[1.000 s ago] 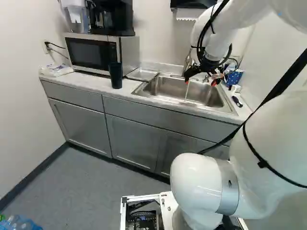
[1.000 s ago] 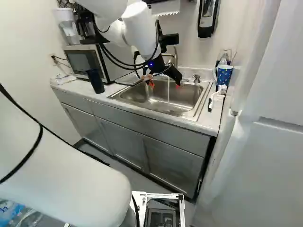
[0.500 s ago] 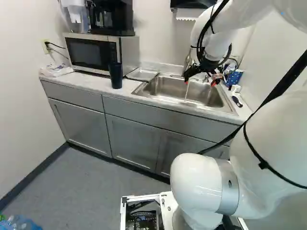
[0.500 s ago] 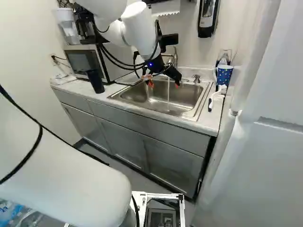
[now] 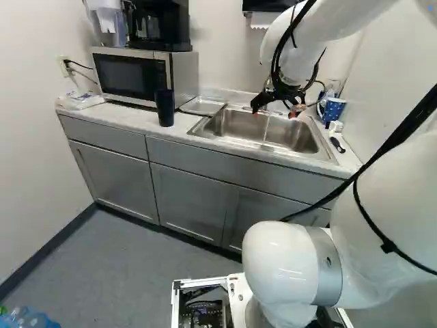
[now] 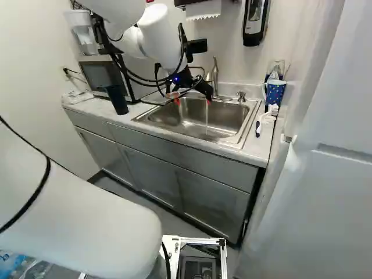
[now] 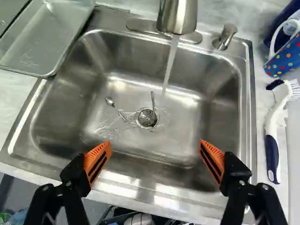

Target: Rinse the cup and place it in the tray

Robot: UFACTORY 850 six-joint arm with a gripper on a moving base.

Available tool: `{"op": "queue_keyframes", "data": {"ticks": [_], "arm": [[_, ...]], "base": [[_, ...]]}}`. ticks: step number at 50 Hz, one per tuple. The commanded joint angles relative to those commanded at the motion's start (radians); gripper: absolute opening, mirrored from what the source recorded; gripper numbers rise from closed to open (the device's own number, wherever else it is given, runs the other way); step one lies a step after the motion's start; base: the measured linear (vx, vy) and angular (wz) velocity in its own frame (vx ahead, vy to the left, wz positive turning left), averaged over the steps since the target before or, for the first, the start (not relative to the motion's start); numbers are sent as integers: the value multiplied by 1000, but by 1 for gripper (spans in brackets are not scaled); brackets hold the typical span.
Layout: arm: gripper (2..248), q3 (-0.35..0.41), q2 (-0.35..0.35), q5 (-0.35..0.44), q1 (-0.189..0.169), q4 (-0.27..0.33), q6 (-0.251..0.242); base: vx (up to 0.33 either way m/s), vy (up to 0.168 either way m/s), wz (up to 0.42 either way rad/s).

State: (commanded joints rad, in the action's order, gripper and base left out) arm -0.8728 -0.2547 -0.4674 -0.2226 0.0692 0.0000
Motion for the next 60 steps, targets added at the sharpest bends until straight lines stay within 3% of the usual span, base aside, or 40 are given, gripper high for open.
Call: {"op": "queue_keyframes", "data": {"ticks": [13,60], "arm": [[247,-3,3,40,52,1,0],[247,-16,18,59,234,5,0]], "base": [[0,0,0],[0,0,0]]}}
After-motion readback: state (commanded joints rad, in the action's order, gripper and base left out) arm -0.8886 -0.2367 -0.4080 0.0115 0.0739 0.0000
